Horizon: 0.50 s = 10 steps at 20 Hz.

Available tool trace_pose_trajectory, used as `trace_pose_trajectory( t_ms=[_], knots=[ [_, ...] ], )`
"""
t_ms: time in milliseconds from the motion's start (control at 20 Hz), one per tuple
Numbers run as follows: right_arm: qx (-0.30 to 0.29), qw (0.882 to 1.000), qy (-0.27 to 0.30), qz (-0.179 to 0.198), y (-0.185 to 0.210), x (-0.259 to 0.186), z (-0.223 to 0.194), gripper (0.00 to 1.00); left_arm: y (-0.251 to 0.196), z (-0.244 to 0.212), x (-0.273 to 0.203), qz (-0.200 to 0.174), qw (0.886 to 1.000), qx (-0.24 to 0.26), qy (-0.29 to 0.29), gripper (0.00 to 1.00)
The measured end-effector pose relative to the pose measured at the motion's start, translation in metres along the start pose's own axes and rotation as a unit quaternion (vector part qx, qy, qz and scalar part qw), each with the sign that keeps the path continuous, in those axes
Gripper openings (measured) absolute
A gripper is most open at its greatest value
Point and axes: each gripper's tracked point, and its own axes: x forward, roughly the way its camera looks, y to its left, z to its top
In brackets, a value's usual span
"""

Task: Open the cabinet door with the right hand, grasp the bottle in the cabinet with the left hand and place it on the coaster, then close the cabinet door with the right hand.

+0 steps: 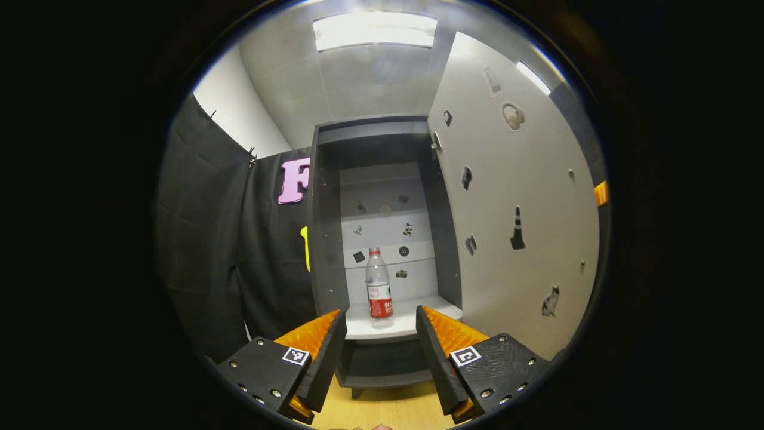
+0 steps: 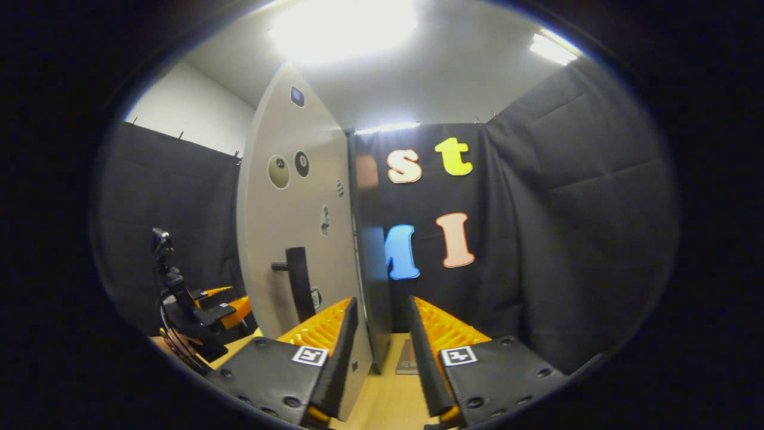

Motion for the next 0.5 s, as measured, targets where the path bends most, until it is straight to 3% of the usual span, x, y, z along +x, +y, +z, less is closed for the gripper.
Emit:
trace_pose_trajectory(
  t_ms=[100, 250, 500],
  knots=[
    [-0.021, 0.999, -0.002, -0.035, -0.016, 0.005, -0.005, 0.91, 0.003, 0.001, 0.018, 0.000, 1.000, -0.006, -0.004, 0.67],
    [-0.028, 0.997, 0.005, -0.065, -0.025, 0.013, -0.013, 0.98, 0.008, 0.005, 0.049, -0.008, 1.000, -0.012, -0.010, 0.67],
    [-0.024, 0.994, 0.024, -0.102, -0.038, 0.029, -0.028, 0.99, 0.008, 0.010, 0.110, -0.034, 0.999, -0.026, -0.009, 0.67]
  ],
)
